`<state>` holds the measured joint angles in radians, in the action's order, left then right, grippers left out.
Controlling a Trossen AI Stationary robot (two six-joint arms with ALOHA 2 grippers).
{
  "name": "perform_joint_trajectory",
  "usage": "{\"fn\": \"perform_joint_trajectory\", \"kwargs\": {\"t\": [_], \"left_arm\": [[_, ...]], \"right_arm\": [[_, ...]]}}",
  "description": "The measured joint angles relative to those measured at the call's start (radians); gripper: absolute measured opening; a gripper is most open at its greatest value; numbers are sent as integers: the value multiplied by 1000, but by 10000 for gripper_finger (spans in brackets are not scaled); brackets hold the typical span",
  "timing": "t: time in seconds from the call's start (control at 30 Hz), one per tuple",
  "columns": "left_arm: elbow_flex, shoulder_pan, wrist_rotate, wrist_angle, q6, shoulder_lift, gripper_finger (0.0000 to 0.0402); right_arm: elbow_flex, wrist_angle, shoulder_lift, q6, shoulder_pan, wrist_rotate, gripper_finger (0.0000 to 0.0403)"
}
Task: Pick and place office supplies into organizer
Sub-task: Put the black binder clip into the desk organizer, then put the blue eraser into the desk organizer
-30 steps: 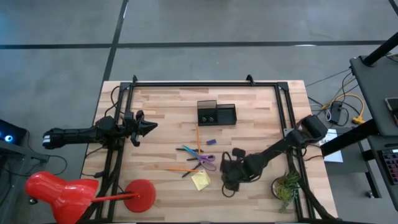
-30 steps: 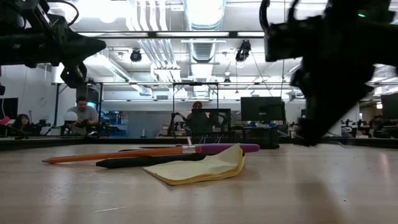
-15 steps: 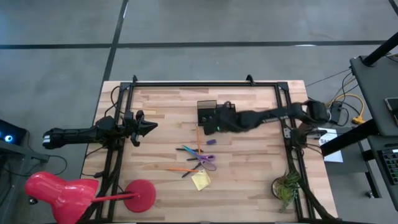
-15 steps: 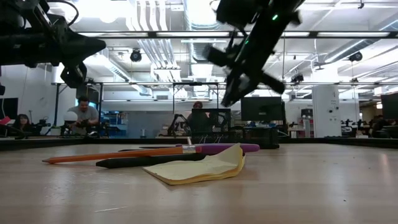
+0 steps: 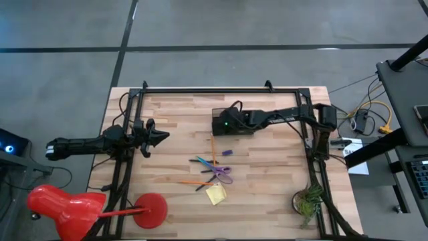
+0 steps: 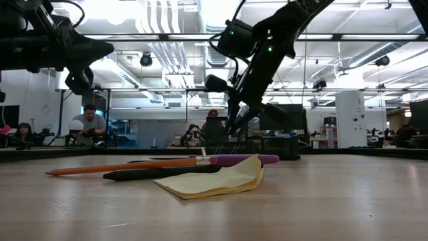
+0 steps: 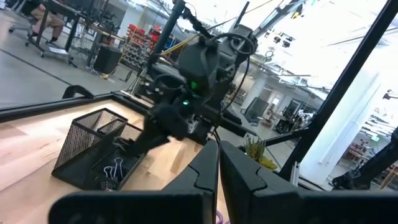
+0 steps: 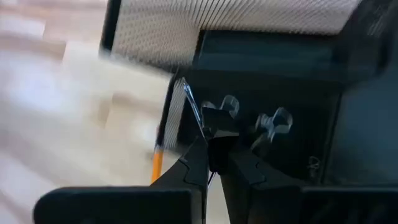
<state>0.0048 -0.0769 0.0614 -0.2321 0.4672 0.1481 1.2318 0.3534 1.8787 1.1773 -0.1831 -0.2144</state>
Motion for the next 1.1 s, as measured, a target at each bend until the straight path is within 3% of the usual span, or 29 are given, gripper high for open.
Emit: {"fn": "perform_joint_trajectory", "kwargs": {"t": [0.2,0.3,0.47,0.67,0.8,0.9,0.97,1.1], "left_arm": [[0,0,0,1,0,0,0],[0,0,0,1,0,0,0],[0,0,0,1,-1,0,0],[0,0,0,1,-1,0,0],[0,0,0,1,0,0,0],[0,0,0,1,0,0,0],[0,0,0,1,0,0,0],[0,0,0,1,0,0,0]], "right_arm": [[3,6,5,32,2,-139,52],[16,5,5,-15,1,-150,70],[26,5,4,-314,6,-154,80],[26,8,4,-752,34,-148,42],[26,11,-3,-758,35,-150,36],[60,99,-14,-736,36,-53,46],[81,208,-22,-846,52,13,55],[84,365,-26,-1143,120,7,71]]}}
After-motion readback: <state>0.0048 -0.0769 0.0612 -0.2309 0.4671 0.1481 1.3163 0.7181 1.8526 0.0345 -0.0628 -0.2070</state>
